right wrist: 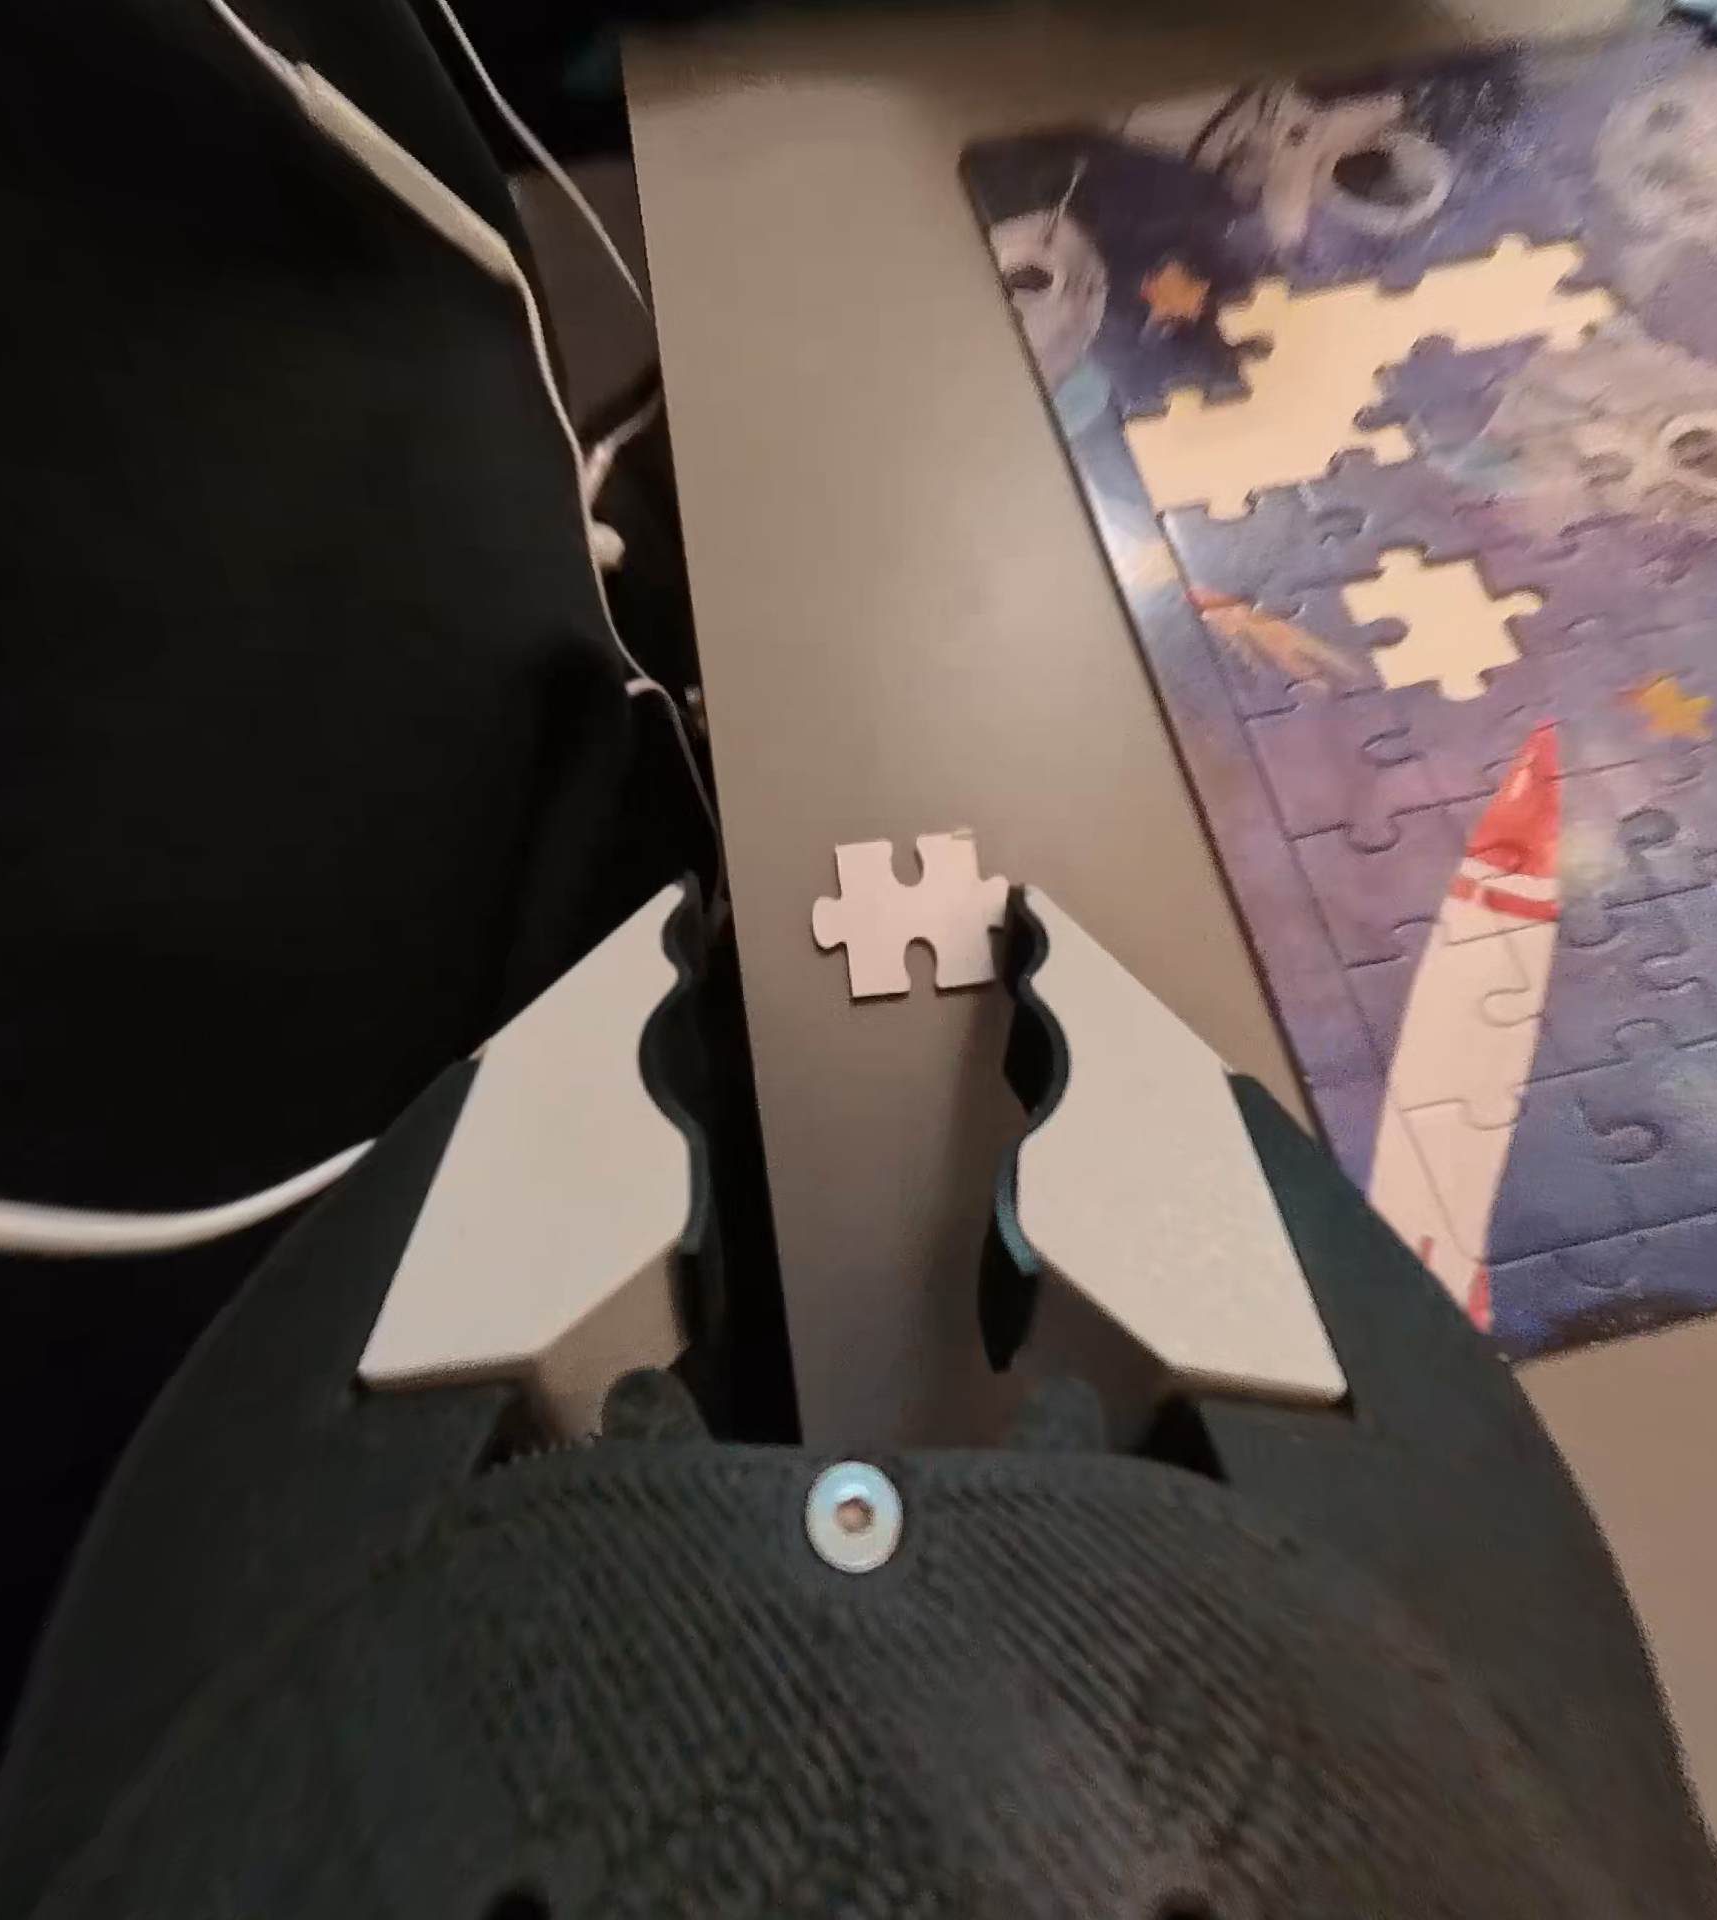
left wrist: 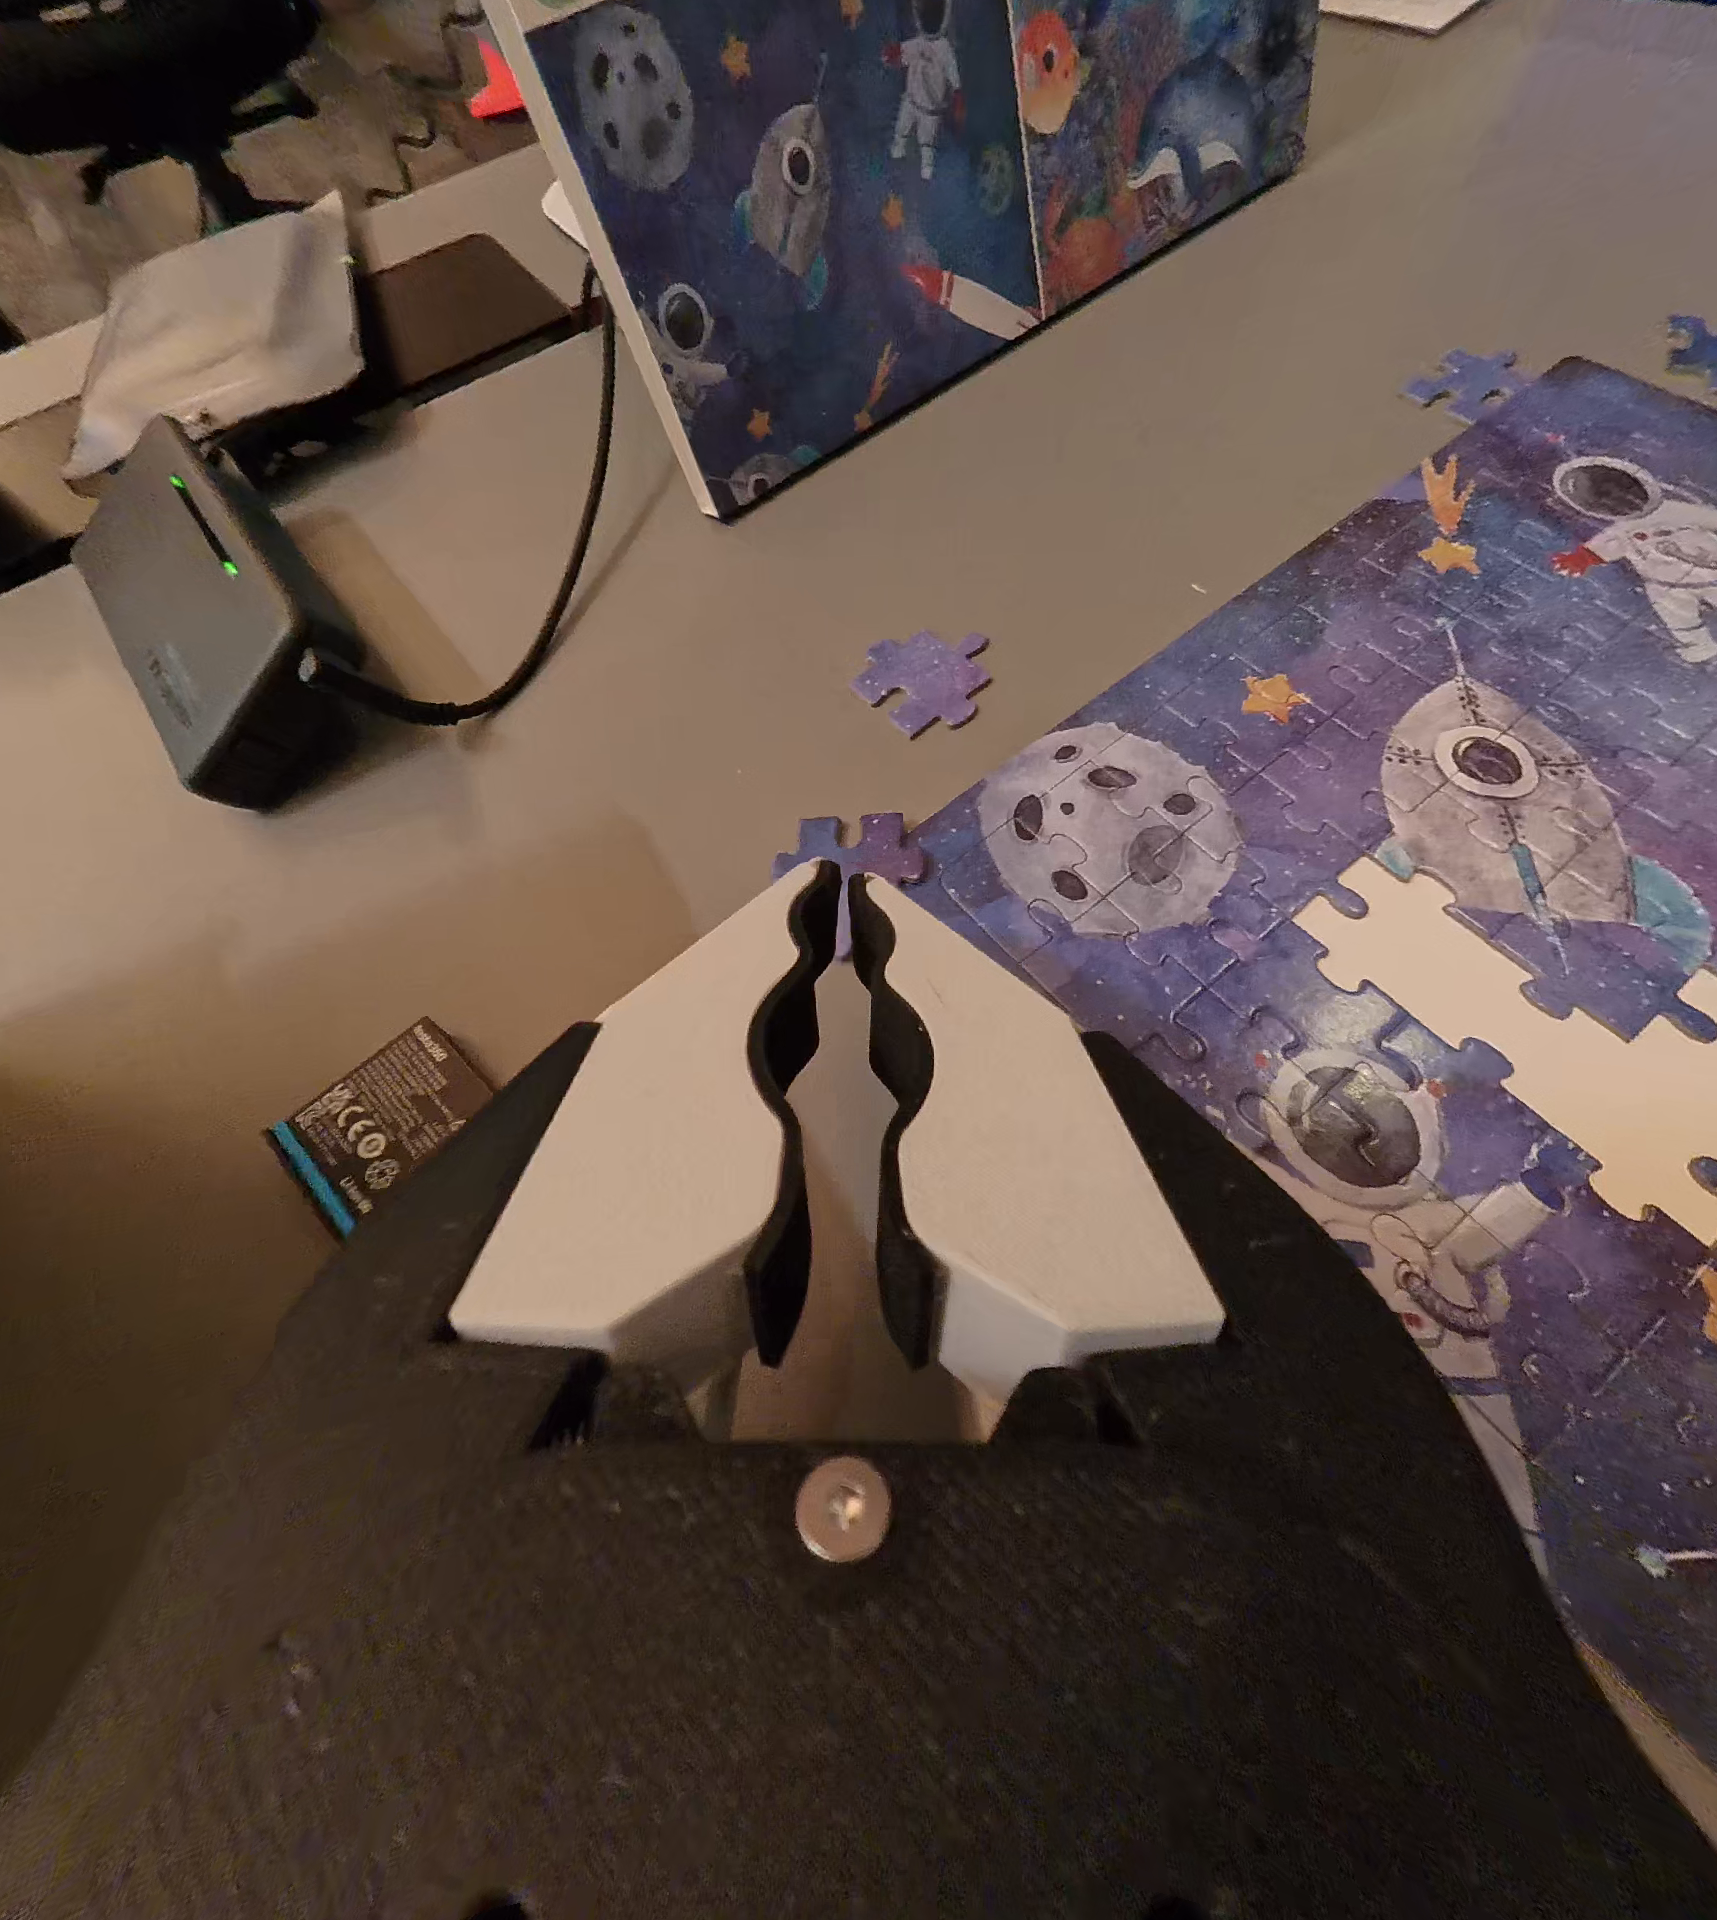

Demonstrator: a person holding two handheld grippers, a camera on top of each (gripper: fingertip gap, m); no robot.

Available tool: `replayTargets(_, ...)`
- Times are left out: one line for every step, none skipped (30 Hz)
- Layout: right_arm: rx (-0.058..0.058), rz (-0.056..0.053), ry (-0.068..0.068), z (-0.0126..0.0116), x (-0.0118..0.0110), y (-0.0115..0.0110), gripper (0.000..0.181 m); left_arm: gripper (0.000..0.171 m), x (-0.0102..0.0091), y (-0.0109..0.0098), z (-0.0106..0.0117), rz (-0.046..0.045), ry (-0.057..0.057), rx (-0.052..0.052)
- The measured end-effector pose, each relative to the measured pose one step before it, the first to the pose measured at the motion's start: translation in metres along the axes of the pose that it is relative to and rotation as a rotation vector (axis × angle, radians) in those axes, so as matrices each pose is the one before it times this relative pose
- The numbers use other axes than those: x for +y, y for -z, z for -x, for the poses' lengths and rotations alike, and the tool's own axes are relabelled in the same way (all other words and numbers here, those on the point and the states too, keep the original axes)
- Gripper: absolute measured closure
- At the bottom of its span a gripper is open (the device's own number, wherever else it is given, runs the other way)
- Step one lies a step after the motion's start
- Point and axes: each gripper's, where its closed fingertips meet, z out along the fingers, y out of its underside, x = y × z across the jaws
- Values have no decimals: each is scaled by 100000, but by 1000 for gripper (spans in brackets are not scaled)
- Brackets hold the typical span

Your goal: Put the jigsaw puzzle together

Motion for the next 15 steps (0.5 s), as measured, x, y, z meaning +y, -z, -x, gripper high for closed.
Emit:
replayTargets(2432, 758, 779, -19, 197, -413, 122, 171, -160, 221, 318, -1023, -349, -2120)
replayTargets(2872, 330, 834, -149, 0, -158, 127, 171, -217, 283, 376, -1625, 339, -1841)
replayTargets(2097, 787, 156, -133, 32, -113, 126, 171, -266, 307, 279, -2070, 1052, -775)
replayTargets(1005, 612, -219, -39, 6, -55, 125, 171, -260, 291, 245, -2137, 1606, -138)
replayTargets(879, 415, 24, -11, 21, -19, 125, 171, -247, 255, 184, -2015, 1784, 235)
replayTargets(1241, 407, 543, -37, 49, 5, 125, 171, -198, 200, 128, -1691, 1704, 577)
replayTargets(1354, 304, 829, -26, 67, -3, 125, 171, -121, 140, 70, -1119, 1569, 739)
replayTargets(1273, 86, 714, -10, 42, -9, 125, 171, -39, 74, 1, -608, 1274, 765)
replayTargets(1035, -75, 343, -8, 34, 6, 126, 171, -18, 37, -36, -326, 839, 668)
replayTargets(607, -208, 187, 57, 7, 18, 128, 171, -14, 8, -78, -160, 327, 448)
replayTargets(449, -286, 207, 89, -8, 41, 130, 171, 12, 0, -74, 15, -168, 111)
replayTargets(416, -317, 172, 101, -12, 26, 133, 171, 35, -16, -59, 196, -522, -132)
replayTargets(490, -292, 180, 91, -9, 29, 135, 171, 40, -22, -76, 270, -652, -149)
replayTargets(587, -286, 247, 90, -4, 38, 137, 171, 60, -34, -80, 310, -571, -118)
replayTargets(507, -346, 196, 97, -8, 25, 140, 171, 48, -22, -78, 258, -405, -14)
